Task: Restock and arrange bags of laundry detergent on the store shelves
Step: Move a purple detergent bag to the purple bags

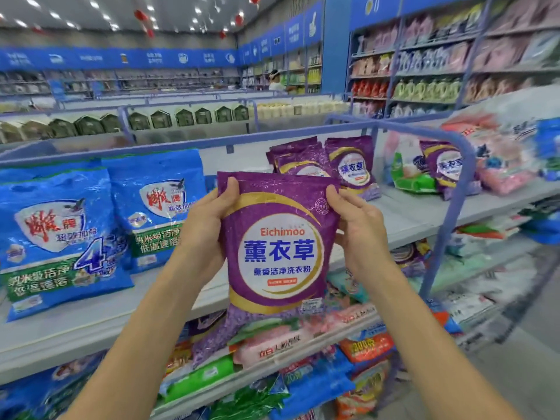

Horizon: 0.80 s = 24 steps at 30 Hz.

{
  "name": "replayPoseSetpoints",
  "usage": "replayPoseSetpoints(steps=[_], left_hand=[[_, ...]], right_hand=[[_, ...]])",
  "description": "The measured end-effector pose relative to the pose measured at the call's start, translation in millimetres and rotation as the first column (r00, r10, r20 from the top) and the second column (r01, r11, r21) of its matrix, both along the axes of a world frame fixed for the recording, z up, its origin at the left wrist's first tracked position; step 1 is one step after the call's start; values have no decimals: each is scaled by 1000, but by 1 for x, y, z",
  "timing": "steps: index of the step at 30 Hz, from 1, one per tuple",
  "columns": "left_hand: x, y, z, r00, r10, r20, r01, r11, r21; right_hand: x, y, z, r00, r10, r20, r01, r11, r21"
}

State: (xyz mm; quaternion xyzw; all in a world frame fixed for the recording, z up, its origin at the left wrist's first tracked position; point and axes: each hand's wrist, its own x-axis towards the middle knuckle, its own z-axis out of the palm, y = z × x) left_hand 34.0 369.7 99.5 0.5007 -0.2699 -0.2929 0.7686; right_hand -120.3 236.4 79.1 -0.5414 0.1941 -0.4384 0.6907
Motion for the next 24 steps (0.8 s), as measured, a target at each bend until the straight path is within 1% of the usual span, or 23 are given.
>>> replayPoseSetpoints(steps=[5,7,11,16,21,24], left_hand=[[11,-72,-1,998,25,-54,-24,999,25],[16,-99,-1,998,30,-55,-29,999,22],[18,-144,-3,1000,19,1,-19,1000,20],[22,-201,-3,997,6,77,-5,1000,-10],[19,-271,-7,996,19,85,-23,999,42],[15,-313,-12,993,55,102,-63,995,73]], right_hand=[[16,-67,-2,997,-74,6,74,997,-32],[22,-94,0,996,-90,18,91,995,-32],[33,-143,3,991,-124,50,126,991,-37],[35,-209,13,984,-164,70,169,982,-82],[33,-277,11,976,-211,62,212,977,-11],[30,-318,7,975,-214,54,214,977,1]])
